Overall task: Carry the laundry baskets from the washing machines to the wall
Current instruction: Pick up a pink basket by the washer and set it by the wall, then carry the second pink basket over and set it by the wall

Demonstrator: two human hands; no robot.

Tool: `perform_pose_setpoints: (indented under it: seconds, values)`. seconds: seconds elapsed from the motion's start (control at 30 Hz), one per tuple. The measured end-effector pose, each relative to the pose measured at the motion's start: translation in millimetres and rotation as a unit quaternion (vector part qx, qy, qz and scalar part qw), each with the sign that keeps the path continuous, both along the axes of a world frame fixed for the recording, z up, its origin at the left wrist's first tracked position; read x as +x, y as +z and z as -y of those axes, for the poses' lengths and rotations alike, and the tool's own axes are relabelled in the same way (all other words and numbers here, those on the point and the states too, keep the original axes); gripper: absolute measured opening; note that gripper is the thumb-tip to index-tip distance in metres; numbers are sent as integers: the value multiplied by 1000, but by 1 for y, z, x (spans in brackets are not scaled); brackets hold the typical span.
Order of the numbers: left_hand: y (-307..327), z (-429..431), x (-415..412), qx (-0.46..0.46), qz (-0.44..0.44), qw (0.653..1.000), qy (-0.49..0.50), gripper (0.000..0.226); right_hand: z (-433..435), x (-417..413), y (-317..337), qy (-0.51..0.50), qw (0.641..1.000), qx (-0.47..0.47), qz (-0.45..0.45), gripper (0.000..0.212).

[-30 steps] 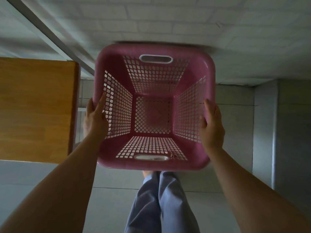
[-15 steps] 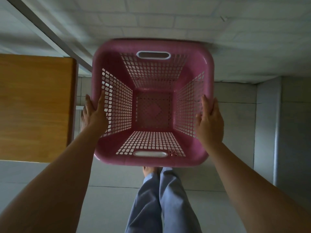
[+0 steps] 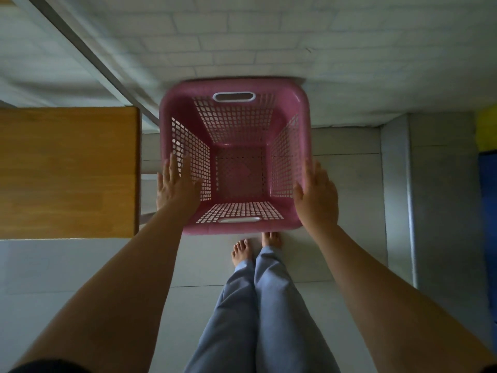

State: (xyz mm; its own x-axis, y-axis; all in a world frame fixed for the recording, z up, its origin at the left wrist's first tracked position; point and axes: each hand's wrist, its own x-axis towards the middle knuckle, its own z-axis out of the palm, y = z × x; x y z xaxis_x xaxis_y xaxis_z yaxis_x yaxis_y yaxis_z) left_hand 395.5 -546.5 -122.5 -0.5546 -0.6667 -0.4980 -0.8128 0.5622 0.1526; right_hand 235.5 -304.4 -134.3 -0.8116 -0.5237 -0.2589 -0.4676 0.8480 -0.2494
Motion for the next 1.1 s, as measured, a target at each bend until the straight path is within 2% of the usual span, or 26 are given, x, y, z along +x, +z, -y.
perform_pose_setpoints:
  seconds: [0.2, 0.5, 0.8, 1.1]
  values:
    - [71, -31, -3, -4, -68, 996, -53, 60, -39, 27, 66, -23, 1000, 17, 7, 58]
    - [146, -100, -21, 10, -125, 974, -188, 55, -126, 59, 142, -120, 993, -11, 16, 57]
    - [171, -206, -35, 5, -131, 913, -385, 52, -248, 116, 171, -294, 954, -53, 9, 57]
    - [191, -367, 8, 13, -129, 843, -522, 54, -392, 250, 189, -440, 896, -62, -2, 56]
